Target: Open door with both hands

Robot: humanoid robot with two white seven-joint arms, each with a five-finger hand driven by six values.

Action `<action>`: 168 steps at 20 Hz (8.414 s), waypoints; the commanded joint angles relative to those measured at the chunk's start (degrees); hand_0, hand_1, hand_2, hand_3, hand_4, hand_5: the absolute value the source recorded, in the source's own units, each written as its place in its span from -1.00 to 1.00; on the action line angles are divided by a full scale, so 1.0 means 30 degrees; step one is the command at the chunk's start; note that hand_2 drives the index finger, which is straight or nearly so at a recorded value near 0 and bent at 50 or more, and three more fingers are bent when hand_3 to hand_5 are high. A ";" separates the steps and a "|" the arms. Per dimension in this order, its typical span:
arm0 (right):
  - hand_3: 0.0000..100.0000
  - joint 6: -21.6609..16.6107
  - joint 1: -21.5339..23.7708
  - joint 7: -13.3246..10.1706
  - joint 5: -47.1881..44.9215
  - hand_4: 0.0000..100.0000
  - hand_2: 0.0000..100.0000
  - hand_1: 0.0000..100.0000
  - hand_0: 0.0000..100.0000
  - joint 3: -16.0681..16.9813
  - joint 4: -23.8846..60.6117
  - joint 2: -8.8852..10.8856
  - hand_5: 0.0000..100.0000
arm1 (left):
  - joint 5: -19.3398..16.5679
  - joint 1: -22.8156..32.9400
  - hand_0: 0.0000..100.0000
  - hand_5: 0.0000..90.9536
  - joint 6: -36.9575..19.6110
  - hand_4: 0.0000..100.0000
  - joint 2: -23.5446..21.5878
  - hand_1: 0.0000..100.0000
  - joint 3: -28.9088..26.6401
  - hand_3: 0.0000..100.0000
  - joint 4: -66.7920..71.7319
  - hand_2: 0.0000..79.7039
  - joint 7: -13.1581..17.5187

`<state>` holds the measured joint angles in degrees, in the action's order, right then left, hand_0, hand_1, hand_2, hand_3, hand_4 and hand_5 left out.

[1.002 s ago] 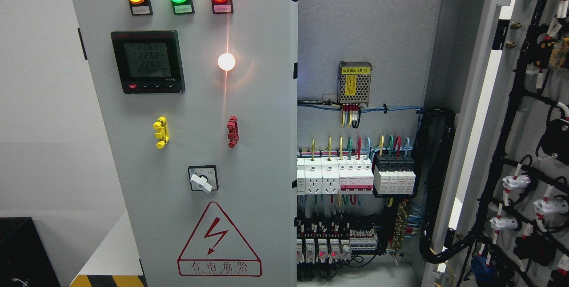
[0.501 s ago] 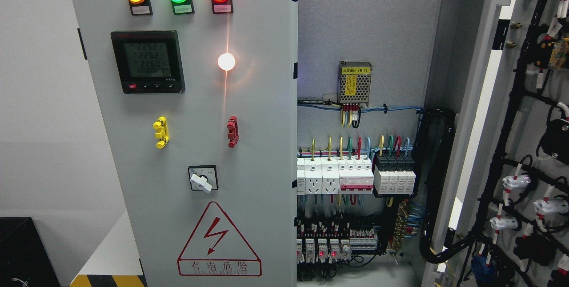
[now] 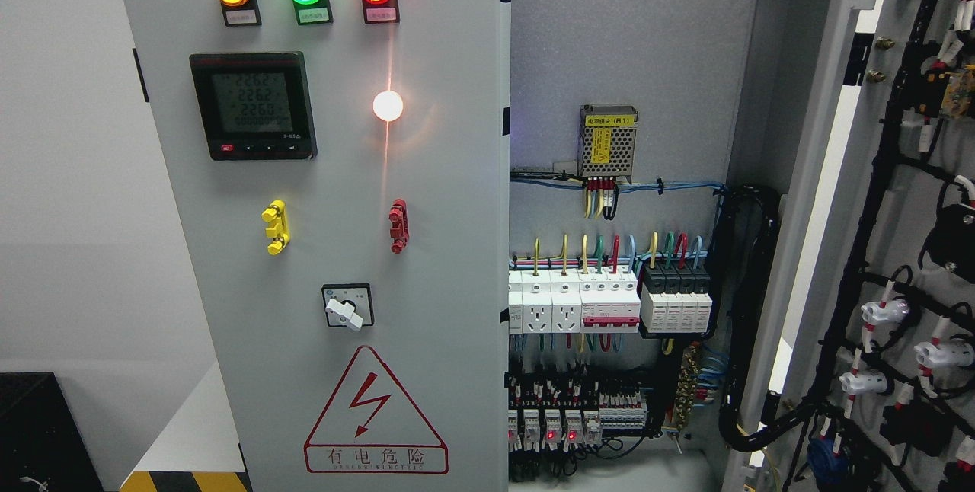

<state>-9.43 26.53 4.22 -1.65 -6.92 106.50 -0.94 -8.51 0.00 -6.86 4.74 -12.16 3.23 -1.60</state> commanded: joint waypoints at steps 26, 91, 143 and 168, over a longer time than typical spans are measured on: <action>-1.00 -0.0813 -0.6409 -0.0205 -0.0240 -1.00 -1.00 -1.00 -0.62 -0.5019 0.2414 0.0488 -1.00 | -0.0006 0.0322 -1.00 -1.00 0.0032 -1.00 0.0324 -1.00 0.0568 -1.00 -0.0052 -1.00 -0.1782; -1.00 0.7214 -1.8892 -0.0059 -0.4371 -1.00 -1.00 -1.00 -0.62 -0.1970 -0.4211 -0.0303 -1.00 | -0.0006 0.0234 -1.00 -1.00 0.0003 -1.00 0.0353 -1.00 0.0597 -1.00 -0.0082 -1.00 -0.1782; -1.00 0.8181 -2.1442 0.3310 -0.7154 -1.00 -1.00 -1.00 -0.62 -0.1854 -0.6935 0.1601 -1.00 | -0.0006 0.0234 -1.00 -1.00 0.0003 -1.00 0.0353 -1.00 0.0597 -1.00 -0.0053 -1.00 -0.1782; -1.00 0.8152 -2.2056 0.4511 -0.7503 -1.00 -1.00 -1.00 -0.62 -0.1912 -0.6789 0.1602 -1.00 | -0.0006 0.0234 -1.00 -1.00 0.0003 -1.00 0.0353 -1.00 0.0597 -1.00 -0.0082 -1.00 -0.1782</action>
<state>15.05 -38.86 17.68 -23.31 -12.57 86.10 3.67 -8.53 0.00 -6.86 5.80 -10.37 3.05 -6.95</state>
